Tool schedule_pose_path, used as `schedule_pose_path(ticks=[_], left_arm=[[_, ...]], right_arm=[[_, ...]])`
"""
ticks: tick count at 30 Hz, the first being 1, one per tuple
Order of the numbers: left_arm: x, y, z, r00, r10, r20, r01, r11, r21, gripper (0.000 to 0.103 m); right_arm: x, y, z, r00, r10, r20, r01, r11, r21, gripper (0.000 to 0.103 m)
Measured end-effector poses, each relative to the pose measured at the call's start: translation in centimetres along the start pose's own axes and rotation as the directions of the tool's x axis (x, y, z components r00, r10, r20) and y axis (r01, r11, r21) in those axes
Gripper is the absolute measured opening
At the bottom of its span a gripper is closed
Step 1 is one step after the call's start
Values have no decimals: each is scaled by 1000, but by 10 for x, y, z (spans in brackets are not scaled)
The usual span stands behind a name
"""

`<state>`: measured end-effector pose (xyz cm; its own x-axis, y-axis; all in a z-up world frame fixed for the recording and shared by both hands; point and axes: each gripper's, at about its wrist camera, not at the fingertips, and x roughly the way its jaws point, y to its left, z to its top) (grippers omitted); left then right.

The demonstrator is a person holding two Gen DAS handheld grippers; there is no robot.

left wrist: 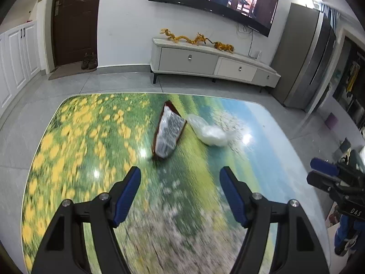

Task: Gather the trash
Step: 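Grasp the brown snack wrapper with the left gripper while the right grasps the clear plastic bag, then lift the wrapper and plastic bag and carry both over the bin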

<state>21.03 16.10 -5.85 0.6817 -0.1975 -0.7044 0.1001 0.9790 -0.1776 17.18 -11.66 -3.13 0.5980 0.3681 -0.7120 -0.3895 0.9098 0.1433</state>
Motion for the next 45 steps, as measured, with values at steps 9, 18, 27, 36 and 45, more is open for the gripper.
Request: schedule_pose_path(ticks=[9, 18, 27, 36, 45], left_arm=[[59, 18, 32, 999, 2, -48, -1, 1000, 23, 70], [95, 21, 37, 995, 2, -95, 8, 995, 97, 63], [105, 21, 39, 994, -7, -112, 19, 994, 107, 41], [93, 18, 25, 995, -23, -95, 31, 996, 79, 23], [50, 12, 5, 997, -55, -45, 56, 998, 40, 21]], right_arm=[[82, 6, 58, 997, 76, -25, -77, 995, -57, 50], [143, 16, 83, 988, 144, -53, -148, 985, -86, 51], [172, 18, 85, 973, 212, -93, -218, 974, -56, 51], [178, 24, 74, 956, 259, -139, -267, 963, -42, 35], [149, 25, 54, 961, 236, -141, -244, 969, -38, 28]])
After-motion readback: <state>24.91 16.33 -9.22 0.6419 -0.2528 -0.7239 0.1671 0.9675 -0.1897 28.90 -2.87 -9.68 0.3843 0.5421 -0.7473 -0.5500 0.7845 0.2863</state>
